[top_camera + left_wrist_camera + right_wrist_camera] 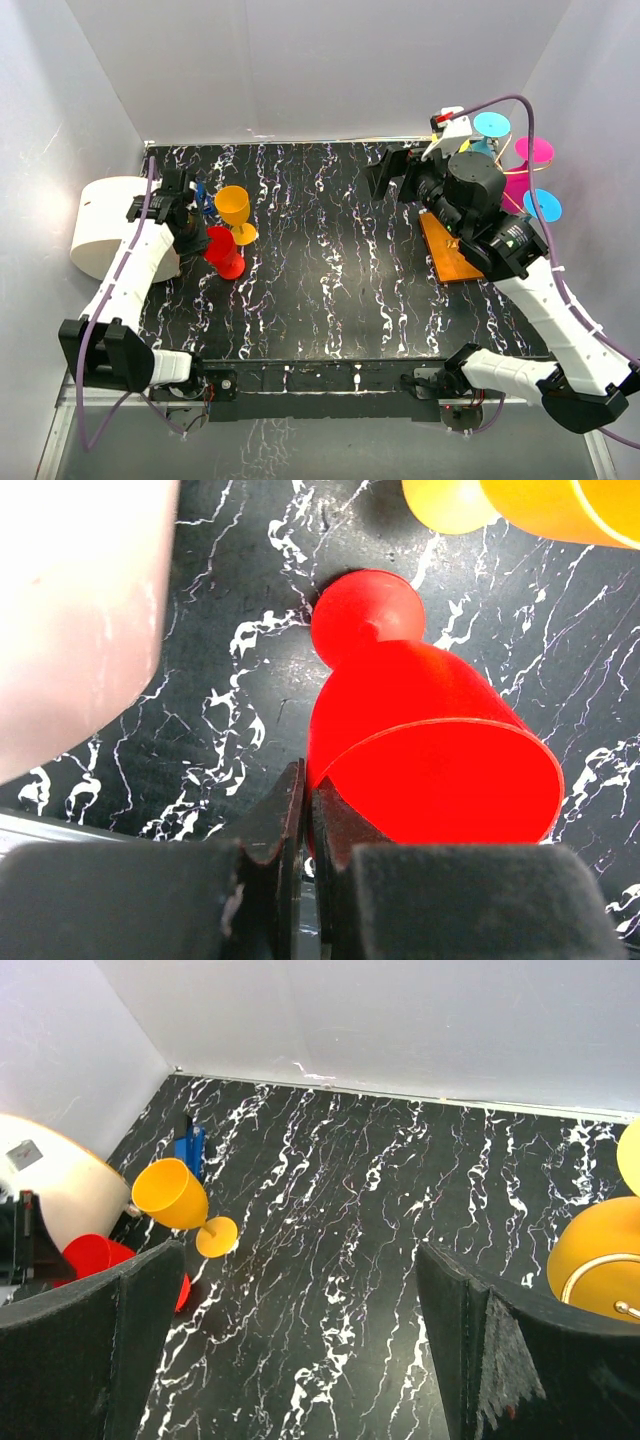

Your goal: Take the wine glass off the wine glass rack

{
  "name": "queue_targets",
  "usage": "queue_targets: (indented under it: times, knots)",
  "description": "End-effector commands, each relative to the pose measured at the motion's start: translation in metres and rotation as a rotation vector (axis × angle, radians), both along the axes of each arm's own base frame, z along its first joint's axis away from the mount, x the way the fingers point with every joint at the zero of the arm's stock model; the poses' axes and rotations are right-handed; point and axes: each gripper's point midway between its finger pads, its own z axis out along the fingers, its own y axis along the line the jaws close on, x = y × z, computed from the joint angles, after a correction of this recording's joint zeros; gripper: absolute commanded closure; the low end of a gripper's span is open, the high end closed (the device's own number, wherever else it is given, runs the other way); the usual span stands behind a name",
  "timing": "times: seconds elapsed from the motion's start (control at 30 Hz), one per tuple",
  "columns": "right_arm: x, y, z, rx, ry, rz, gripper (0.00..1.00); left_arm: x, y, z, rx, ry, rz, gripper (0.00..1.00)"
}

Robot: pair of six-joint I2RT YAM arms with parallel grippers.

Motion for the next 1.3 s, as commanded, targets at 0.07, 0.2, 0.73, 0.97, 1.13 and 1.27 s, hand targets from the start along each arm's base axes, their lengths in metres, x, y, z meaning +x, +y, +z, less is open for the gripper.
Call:
queue_targets:
  times: [0.07, 0.2, 0.73, 0.97, 1.13, 1.27]
  knots:
    - [-0.01, -0.003, 0.019, -0.008, -0.107, 0.043, 0.02, 0.017, 0.002, 0.005, 0.019, -0.01, -0.03, 1.0]
    - [-0.009, -0.008, 0.019, -0.018, -0.115, 0.019, 0.02, 0.019, -0.001, 0.005, 0.003, -0.01, -0.039, 0.98]
    - [-0.017, -0.04, 0.028, -0.074, -0.133, -0.091, 0.02, 0.016, -0.02, 0.075, -0.114, -0.231, -0.105, 0.35]
    - [-0.014, -0.088, 0.029, -0.152, -0.074, -0.338, 0.02, 0.002, -0.061, 0.15, -0.342, -0.476, -0.229, 0.1]
    - [-0.003, -0.111, 0.02, -0.259, 0.035, -0.515, 0.02, -0.013, -0.099, 0.197, -0.546, -0.646, -0.399, 0.01]
    - [0.007, -0.118, 0.018, -0.363, 0.075, -0.584, 0.03, -0.02, -0.108, 0.206, -0.575, -0.676, -0.476, 0.01]
